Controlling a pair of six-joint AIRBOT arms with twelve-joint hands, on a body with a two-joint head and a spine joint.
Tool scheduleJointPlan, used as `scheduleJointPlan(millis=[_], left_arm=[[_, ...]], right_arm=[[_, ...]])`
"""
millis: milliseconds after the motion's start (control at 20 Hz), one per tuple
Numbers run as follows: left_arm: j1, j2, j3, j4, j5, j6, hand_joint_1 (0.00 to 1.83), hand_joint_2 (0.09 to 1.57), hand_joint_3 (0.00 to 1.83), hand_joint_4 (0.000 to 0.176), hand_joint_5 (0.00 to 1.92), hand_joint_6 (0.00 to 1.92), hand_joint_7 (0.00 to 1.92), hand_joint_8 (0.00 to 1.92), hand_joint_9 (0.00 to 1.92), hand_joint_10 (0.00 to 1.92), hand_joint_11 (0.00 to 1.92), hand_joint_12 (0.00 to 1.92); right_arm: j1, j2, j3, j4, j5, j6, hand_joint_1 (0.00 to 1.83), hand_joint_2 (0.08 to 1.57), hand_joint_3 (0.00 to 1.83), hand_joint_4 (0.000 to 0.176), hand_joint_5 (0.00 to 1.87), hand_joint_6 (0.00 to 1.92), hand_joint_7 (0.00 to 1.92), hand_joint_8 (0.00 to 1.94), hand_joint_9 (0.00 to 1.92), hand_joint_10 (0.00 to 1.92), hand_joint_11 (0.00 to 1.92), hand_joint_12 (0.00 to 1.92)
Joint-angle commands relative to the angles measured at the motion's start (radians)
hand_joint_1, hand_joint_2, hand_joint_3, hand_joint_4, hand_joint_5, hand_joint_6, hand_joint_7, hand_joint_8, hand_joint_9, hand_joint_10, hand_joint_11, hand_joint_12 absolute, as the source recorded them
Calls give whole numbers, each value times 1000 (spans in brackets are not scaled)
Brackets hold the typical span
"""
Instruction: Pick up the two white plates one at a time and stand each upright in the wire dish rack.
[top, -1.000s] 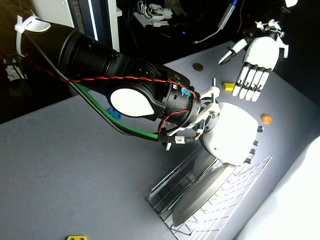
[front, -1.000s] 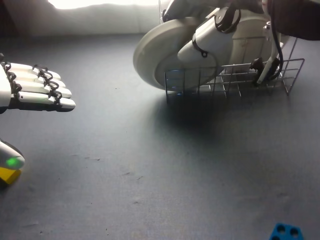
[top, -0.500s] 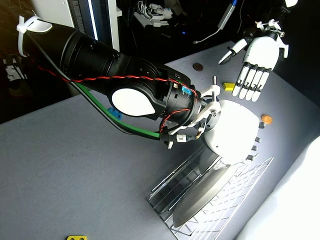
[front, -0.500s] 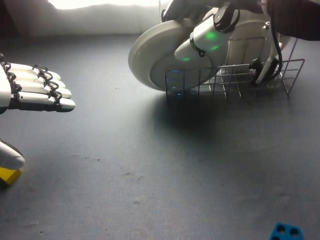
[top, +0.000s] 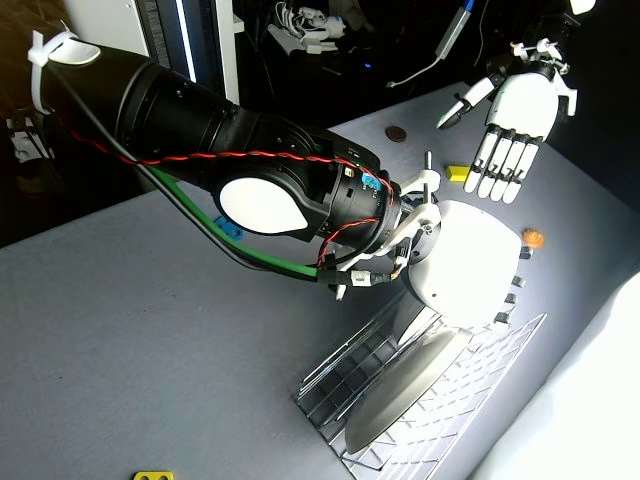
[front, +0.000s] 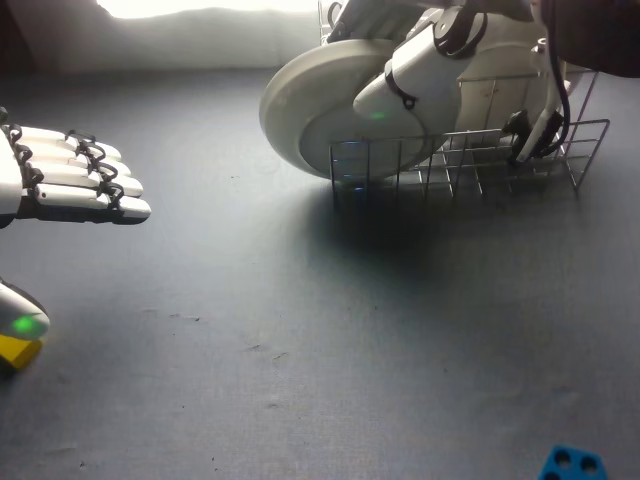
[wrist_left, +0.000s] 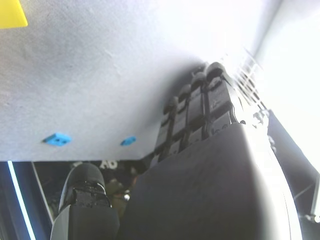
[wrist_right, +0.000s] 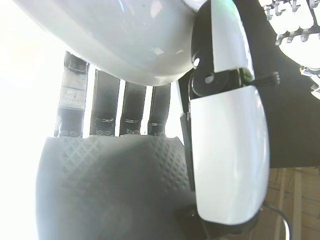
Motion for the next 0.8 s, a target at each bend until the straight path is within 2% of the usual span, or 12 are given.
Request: scheduleJointPlan(millis=[0, 300, 450, 750], left_arm=[[-6, 4, 0, -58, -27, -4, 0, 1086, 0, 0, 0, 0, 0, 0, 0, 0, 0, 0], [-6, 4, -2, -58, -27, -4, 0, 1081, 0, 0, 0, 0, 0, 0, 0, 0, 0, 0], [-6, 4, -3, -58, -27, -4, 0, 1091, 1, 0, 0, 0, 0, 0, 0, 0, 0, 0], [-6, 5, -4, -58, -27, -4, 0, 1089, 0, 0, 0, 0, 0, 0, 0, 0, 0, 0]], right_arm=[[19, 11, 3, 6, 113, 4, 1243, 1015, 2, 0, 885, 23, 963, 0, 938, 40, 469, 1114], [50, 29, 3, 6, 113, 16, 1242, 1014, 2, 0, 847, 2, 925, 0, 910, 21, 466, 1090], [54, 33, 1, 7, 111, 19, 1186, 1010, 0, 0, 837, 6, 911, 5, 901, 14, 452, 1087], [84, 46, -5, 7, 117, 26, 1215, 993, 0, 0, 848, 7, 925, 6, 912, 13, 463, 1100]])
